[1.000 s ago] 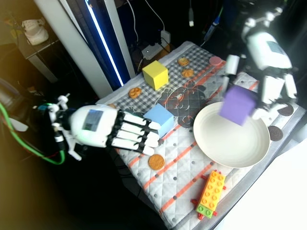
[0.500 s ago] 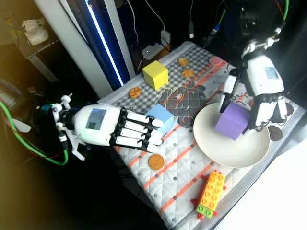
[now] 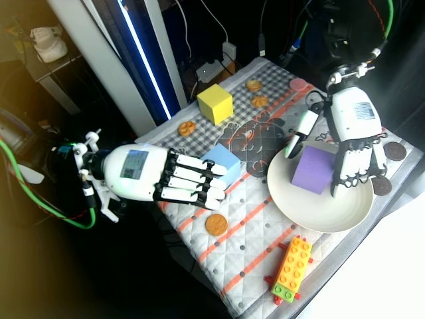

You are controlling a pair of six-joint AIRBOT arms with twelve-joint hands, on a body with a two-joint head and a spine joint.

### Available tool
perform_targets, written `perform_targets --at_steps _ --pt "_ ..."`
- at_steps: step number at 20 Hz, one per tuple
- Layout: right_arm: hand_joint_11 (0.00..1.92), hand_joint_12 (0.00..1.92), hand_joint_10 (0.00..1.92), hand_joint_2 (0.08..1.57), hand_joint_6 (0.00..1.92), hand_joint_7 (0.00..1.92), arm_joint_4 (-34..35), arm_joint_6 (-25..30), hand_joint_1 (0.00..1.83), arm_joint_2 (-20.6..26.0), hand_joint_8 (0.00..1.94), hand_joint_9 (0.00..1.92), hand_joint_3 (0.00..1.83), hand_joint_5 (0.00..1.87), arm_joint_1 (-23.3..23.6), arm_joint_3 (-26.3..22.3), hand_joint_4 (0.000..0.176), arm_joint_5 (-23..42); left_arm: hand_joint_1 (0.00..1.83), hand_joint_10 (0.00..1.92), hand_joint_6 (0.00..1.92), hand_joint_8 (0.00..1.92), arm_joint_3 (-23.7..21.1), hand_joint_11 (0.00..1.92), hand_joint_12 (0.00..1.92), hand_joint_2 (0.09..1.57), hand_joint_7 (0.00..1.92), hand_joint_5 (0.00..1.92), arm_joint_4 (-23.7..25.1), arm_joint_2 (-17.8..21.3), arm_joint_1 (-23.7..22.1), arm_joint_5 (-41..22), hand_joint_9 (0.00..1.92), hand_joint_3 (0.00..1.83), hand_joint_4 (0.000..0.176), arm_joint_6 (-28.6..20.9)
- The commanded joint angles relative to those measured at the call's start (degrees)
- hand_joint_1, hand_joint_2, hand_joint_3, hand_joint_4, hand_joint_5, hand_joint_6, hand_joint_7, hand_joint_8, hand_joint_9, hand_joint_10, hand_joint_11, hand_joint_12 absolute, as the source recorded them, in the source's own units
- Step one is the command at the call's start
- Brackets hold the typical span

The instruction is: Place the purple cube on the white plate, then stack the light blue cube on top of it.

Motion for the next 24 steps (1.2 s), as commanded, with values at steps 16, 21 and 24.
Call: perform_targets --at_steps 16,21,24 --pt "0.01 0.65 0.0 1.03 0.0 0.03 1.4 3.4 0.58 -1.7 0.0 0.1 0.0 0.08 2.5 0.1 0.175 10.3 0.67 0.0 0.0 0.0 -26.9 0.0 0.17 0.83 0.0 0.0 12.3 24.8 16.0 -38.9 0.0 0.0 0.176 -30.8" --pt "0.07 0.73 0.01 1.02 0.0 0.03 1.3 3.9 0.41 -3.5 0.0 0.14 0.0 0.01 3.0 1.1 0.176 7.7 0.84 0.0 0.0 0.0 -34.0 0.0 0.0 0.85 0.0 0.0 16.3 31.0 23.5 -45.6 0.0 0.02 0.176 -37.7" --pt "0.27 0.52 0.0 1.09 0.0 0.11 1.3 4.2 0.44 -5.2 0.0 0.24 0.0 0.09 4.1 2.7 0.145 4.3 0.7 0.0 0.0 0.0 -36.2 0.0 0.0 0.84 0.0 0.0 16.6 32.2 25.4 -49.1 0.0 0.01 0.176 -37.7"
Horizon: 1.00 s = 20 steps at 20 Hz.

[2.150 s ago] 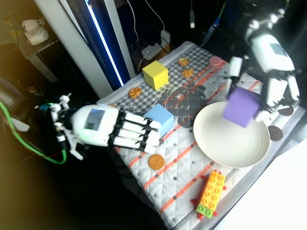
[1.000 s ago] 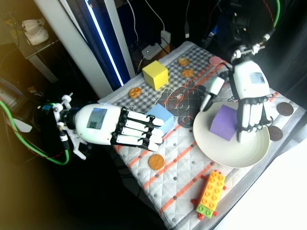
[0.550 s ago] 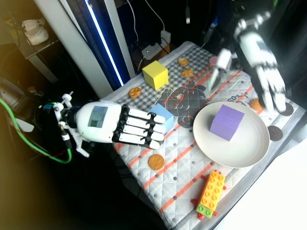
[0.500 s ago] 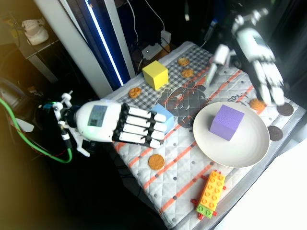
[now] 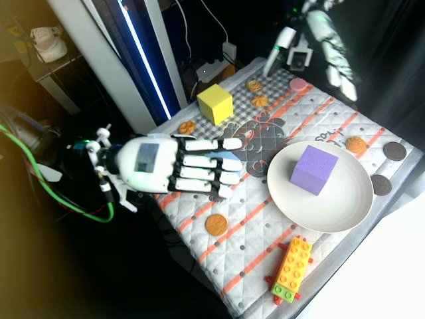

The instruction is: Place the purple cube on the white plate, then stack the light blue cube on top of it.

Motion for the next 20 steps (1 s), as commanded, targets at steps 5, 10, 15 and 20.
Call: perform_targets --at_steps 5,10,15,20 --pt "0.22 0.66 0.0 1.08 0.0 0.31 0.0 0.4 0.67 -2.2 0.0 0.4 0.0 0.12 3.0 2.3 0.119 1.0 0.71 0.0 0.0 0.0 -0.2 0.0 0.0 0.84 0.0 0.0 0.0 0.6 -0.3 -9.1 0.0 0.0 0.176 -0.4" --pt "0.3 0.98 0.05 1.1 0.01 0.79 -2.4 6.4 0.84 -4.2 0.02 0.79 0.0 0.53 4.1 5.5 0.012 -0.8 0.82 0.0 0.0 0.0 -0.1 0.0 0.0 0.83 0.0 0.0 -0.4 0.4 0.0 -8.0 0.0 0.0 0.176 -0.5" --pt "0.49 1.51 0.95 1.13 0.85 1.18 -2.9 7.4 1.05 -4.4 0.3 0.87 0.01 0.9 4.7 5.8 0.0 -0.8 0.83 0.0 0.0 0.0 0.0 0.0 0.0 0.83 0.0 0.0 -0.5 0.3 0.1 -7.8 0.0 0.0 0.176 -0.5" --pt "0.66 1.71 1.29 1.22 1.24 0.88 -4.8 7.4 1.1 -3.9 1.17 0.86 0.0 0.77 8.7 5.7 0.0 1.5 0.86 0.0 0.0 0.0 -0.1 0.0 0.0 0.83 0.0 0.0 -1.3 0.4 0.9 -8.0 0.0 0.0 0.176 -0.6"
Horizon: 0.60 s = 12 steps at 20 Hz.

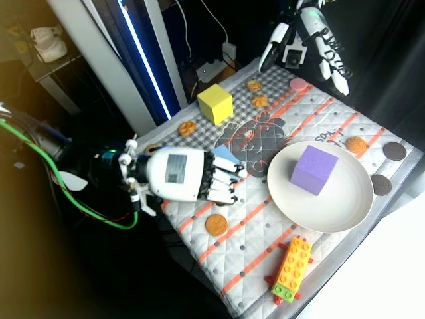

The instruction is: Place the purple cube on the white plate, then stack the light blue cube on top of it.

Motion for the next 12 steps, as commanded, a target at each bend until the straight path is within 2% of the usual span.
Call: perform_targets --at_steps 1,2,3,4,5,6,7,8,9,11,12 --pt "0.65 1.84 1.51 1.22 1.2 0.85 1.5 0.2 1.17 0.5 1.39 0.76 0.0 0.74 1.7 0.5 0.0 8.3 0.84 0.0 0.0 0.0 0.0 0.0 0.0 0.86 0.0 0.0 -0.3 0.2 -0.1 -7.3 0.0 0.01 0.176 -0.7" --pt "0.65 1.67 1.33 1.2 1.17 0.91 1.6 0.2 1.2 0.1 1.29 0.78 0.0 0.76 3.4 1.2 0.0 8.4 0.84 0.0 0.0 0.0 0.0 0.0 0.0 0.86 0.0 0.0 -0.5 0.3 0.3 -7.4 0.0 0.01 0.176 -1.1" --pt "0.65 1.67 1.33 1.2 1.17 0.91 1.6 0.2 1.2 -0.3 1.29 0.78 0.0 0.76 4.6 1.8 0.0 8.4 0.84 0.0 0.0 0.0 0.0 0.0 0.0 0.86 0.0 0.0 -0.6 0.4 0.6 -7.5 0.0 0.01 0.176 -1.5" --pt "0.68 1.57 1.14 1.18 1.16 0.94 1.6 0.2 1.21 -1.4 1.21 0.82 0.0 0.78 6.8 3.3 0.0 8.2 0.87 0.0 0.0 0.0 0.0 0.0 0.0 0.87 0.0 0.0 -0.8 0.5 1.3 -7.4 0.0 0.01 0.176 -2.0" --pt "0.54 1.63 1.06 1.16 1.12 0.95 1.6 0.2 1.2 -2.2 1.12 0.77 0.0 0.86 8.0 4.2 0.004 7.7 0.89 0.0 0.0 0.0 0.0 0.0 0.0 0.87 0.0 0.0 -1.0 0.6 1.7 -7.4 0.0 0.01 0.176 -2.1" --pt "0.51 1.65 1.03 1.15 1.11 0.95 1.6 0.2 1.2 -3.3 1.1 0.78 0.0 0.86 9.6 5.4 0.013 6.8 0.9 0.0 0.0 0.0 0.0 0.0 0.0 0.86 0.0 0.0 -1.3 0.6 2.0 -7.3 0.0 0.01 0.176 -2.1" --pt "0.49 1.61 0.95 1.16 1.12 0.94 1.6 0.2 1.2 -4.6 1.12 0.81 0.0 0.85 11.4 6.7 0.009 5.6 0.86 0.0 0.0 0.0 0.1 0.0 0.0 0.87 0.0 0.0 -1.6 0.7 2.1 -7.2 0.0 0.01 0.176 -2.1" --pt "0.69 1.56 0.97 1.17 1.17 0.95 1.5 0.2 1.19 -6.1 1.12 0.87 0.0 0.82 13.6 8.4 0.0 3.8 0.83 0.0 0.0 0.0 0.1 0.0 0.0 0.88 0.0 0.0 -1.9 0.7 2.3 -7.2 0.0 0.01 0.176 -2.1" --pt "0.79 1.5 0.96 1.16 1.17 0.96 1.5 0.2 1.2 -7.2 1.1 0.93 0.0 0.81 14.9 9.5 0.0 2.8 0.83 0.0 0.0 0.0 0.1 0.0 0.0 0.88 0.0 0.01 -1.9 0.7 2.4 -7.2 0.0 0.01 0.176 -2.1" --pt "0.87 1.49 1.02 1.16 1.14 0.96 1.5 0.2 1.2 -9.9 1.13 0.97 0.0 0.83 17.9 12.1 0.0 0.8 0.82 0.0 0.01 0.0 0.3 0.0 0.0 0.87 0.0 0.02 -1.7 0.7 2.4 -7.0 0.0 0.0 0.176 -2.1" --pt "0.93 1.41 0.96 1.17 1.19 0.96 1.5 0.2 1.2 -10.6 1.1 0.99 0.0 0.81 18.5 12.7 0.0 0.4 0.82 0.0 0.01 0.0 0.4 0.0 0.0 0.87 0.0 0.03 -1.6 0.7 2.4 -6.9 0.0 0.0 0.176 -2.1"
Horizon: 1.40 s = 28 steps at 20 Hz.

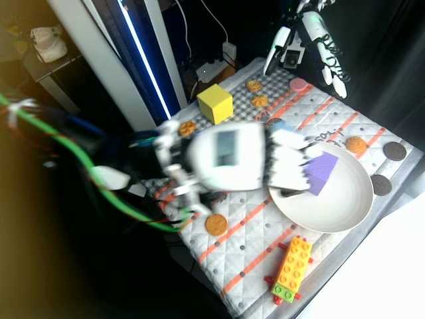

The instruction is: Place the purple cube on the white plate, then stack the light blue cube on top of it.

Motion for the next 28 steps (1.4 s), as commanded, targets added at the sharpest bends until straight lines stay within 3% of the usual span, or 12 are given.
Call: perform_targets --at_steps 1,6,10,13,14,15,20,21,22,23,25,28 --pt "0.91 1.33 0.83 1.17 1.25 0.95 1.0 0.2 1.19 -0.1 1.06 0.99 0.0 0.81 0.8 0.9 0.01 5.2 0.83 0.0 0.01 0.0 0.3 0.0 0.0 0.87 0.0 0.03 0.4 0.6 -0.4 -6.7 0.0 0.0 0.176 -0.4" --pt "0.88 1.27 0.49 1.15 1.24 1.04 1.5 0.2 1.21 -5.2 0.87 1.15 0.0 0.82 3.3 4.8 0.0 2.1 0.85 0.0 0.0 0.0 0.8 0.0 0.0 0.88 0.0 0.01 1.1 0.0 -0.8 -6.2 0.0 0.01 0.176 -0.4" --pt "0.9 1.37 0.57 1.14 1.2 1.02 2.6 0.2 1.21 -7.4 0.94 1.15 0.0 0.84 3.7 6.9 0.0 0.9 0.83 0.0 0.0 0.0 1.2 0.0 0.0 0.9 0.0 0.02 2.1 -0.5 -1.4 -5.8 0.0 0.01 0.176 -0.4" --pt "1.0 1.63 1.11 1.14 1.03 1.03 2.8 0.2 1.24 -8.7 1.1 1.09 0.0 0.86 3.7 7.9 0.0 -0.9 0.85 0.0 0.01 0.0 1.4 0.0 0.0 0.89 0.0 0.03 2.3 -0.8 -1.7 -5.6 0.0 0.0 0.176 -0.4" --pt "1.19 1.9 1.64 1.15 1.09 1.12 2.8 0.2 1.15 -9.1 1.34 1.19 0.0 0.9 3.7 8.3 0.0 -1.9 0.85 0.0 0.01 0.0 1.4 0.0 0.0 0.9 0.0 0.03 2.3 -0.9 -1.8 -5.6 0.0 0.01 0.176 -0.4" --pt "1.19 1.9 1.64 1.15 1.09 1.12 2.8 0.2 1.15 -9.2 1.34 1.19 0.0 0.9 3.7 8.4 0.0 -2.3 0.85 0.0 0.01 0.0 1.4 0.0 0.0 0.9 0.0 0.03 2.4 -0.9 -1.8 -5.5 0.0 0.01 0.176 -0.4" --pt "0.65 1.41 0.67 1.18 1.21 0.99 2.7 0.2 1.23 -9.7 1.13 0.92 0.0 0.71 3.5 8.8 0.0 -4.4 0.87 0.0 0.01 0.0 1.4 0.0 0.0 0.89 0.0 0.05 2.4 -1.1 -2.0 -5.5 0.0 0.0 0.176 -0.4" --pt "0.53 1.3 0.47 1.17 0.52 0.9 2.7 0.2 1.3 -9.7 1.17 0.85 0.0 0.62 3.3 8.7 0.0 -4.4 0.88 0.0 0.01 0.0 1.4 0.0 0.0 0.89 0.0 0.06 2.4 -1.1 -2.0 -5.4 0.0 0.0 0.176 -0.4" --pt "0.34 1.18 0.27 1.12 0.16 0.62 2.7 0.2 1.07 -9.7 0.47 0.67 0.0 0.52 3.2 8.6 0.008 -4.4 0.88 0.0 0.01 0.0 1.3 0.0 0.0 0.89 0.0 0.06 2.4 -1.1 -2.0 -5.4 0.0 0.0 0.176 -0.4" --pt "0.22 1.12 0.12 1.08 0.03 0.5 2.7 0.2 0.97 -9.7 0.15 0.57 0.0 0.34 3.2 8.1 0.055 -4.4 0.88 0.0 0.0 0.0 1.3 0.0 0.0 0.88 0.0 0.05 2.4 -1.1 -2.0 -5.3 0.0 0.0 0.176 -0.5" --pt "0.1 1.16 0.01 1.02 0.0 0.32 2.7 0.2 0.9 -9.7 0.01 0.4 0.0 0.07 3.2 7.4 0.121 -4.4 0.89 0.0 0.01 0.0 1.4 0.0 0.0 0.88 0.0 0.06 2.4 -1.2 -2.0 -5.3 0.0 0.0 0.176 -0.7" --pt "0.0 1.15 0.0 0.93 0.0 0.02 2.4 0.2 0.87 -9.2 0.0 0.15 0.0 0.0 3.2 6.6 0.175 -3.3 0.89 0.0 0.01 0.0 1.5 0.0 0.0 0.88 0.0 0.06 2.3 -1.2 -2.0 -5.3 0.0 0.0 0.176 -1.1"
